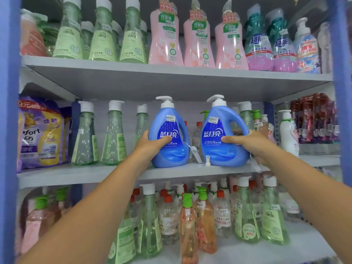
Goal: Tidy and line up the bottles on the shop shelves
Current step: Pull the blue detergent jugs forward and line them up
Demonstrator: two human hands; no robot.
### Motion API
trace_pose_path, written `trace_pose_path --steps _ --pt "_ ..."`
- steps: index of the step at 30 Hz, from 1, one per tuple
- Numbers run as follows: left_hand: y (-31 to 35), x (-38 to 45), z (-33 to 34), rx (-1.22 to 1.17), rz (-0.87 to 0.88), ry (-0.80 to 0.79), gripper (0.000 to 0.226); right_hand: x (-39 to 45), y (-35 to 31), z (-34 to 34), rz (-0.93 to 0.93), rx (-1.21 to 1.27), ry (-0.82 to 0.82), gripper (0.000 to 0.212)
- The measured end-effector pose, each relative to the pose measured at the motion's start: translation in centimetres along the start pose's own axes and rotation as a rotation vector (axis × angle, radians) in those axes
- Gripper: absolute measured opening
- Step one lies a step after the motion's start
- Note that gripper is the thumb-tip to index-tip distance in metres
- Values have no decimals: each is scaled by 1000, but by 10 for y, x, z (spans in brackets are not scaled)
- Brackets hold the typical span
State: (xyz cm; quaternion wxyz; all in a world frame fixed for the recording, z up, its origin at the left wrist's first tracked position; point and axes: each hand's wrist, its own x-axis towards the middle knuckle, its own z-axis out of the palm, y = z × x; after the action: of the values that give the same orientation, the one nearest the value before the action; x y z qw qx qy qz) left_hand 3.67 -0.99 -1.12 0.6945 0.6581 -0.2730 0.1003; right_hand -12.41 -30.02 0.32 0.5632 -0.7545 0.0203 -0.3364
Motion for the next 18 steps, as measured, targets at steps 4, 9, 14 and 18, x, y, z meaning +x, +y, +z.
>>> trace_pose_path --steps 4,9,14,18 --pt "25 -37 -1 84 37 -3 58 -31 -11 -13 -31 5 33 51" --pt "52 -98 -15 45 86 59 74 -82 -15 -28 -122 117 25 58" --pt "49 -190 -36 7 40 210 78 -127 -11 2 -105 210 -146 53" --pt "25 -282 -85 26 -62 384 76 -169 5 53 -55 295 -300 61"
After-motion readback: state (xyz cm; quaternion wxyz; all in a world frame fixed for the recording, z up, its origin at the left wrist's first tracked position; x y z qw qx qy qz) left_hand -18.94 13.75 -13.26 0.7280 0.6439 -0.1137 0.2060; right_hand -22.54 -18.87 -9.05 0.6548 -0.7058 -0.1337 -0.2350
